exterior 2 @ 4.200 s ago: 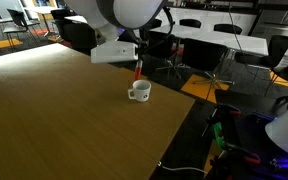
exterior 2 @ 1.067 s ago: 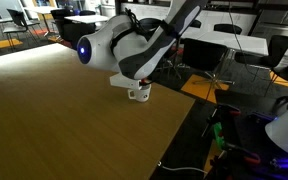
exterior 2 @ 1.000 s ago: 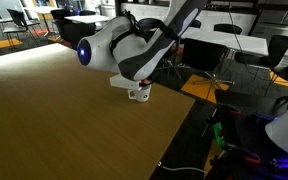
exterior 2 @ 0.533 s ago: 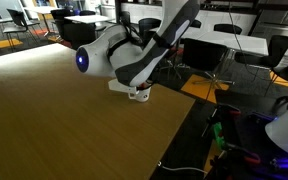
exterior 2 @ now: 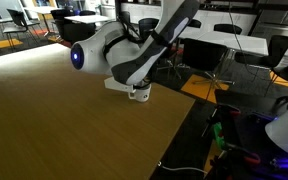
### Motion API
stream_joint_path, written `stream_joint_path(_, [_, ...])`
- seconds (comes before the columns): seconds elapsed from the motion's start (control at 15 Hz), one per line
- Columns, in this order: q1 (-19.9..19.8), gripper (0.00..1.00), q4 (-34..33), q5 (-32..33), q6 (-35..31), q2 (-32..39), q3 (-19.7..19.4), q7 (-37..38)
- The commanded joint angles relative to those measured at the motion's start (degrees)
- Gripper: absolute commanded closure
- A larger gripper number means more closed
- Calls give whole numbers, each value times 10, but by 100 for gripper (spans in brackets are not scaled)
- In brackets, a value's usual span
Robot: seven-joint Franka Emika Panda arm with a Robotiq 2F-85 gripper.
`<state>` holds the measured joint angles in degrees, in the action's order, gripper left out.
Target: Put the marker in the mug
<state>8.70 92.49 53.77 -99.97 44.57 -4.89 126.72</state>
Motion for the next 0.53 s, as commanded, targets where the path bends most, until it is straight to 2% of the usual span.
stream_joint_path(0.0, [5,0,39,5,4,-59,2,18])
stream_joint_path(0.47, [-2,0,95,8,-6,-170,8,35])
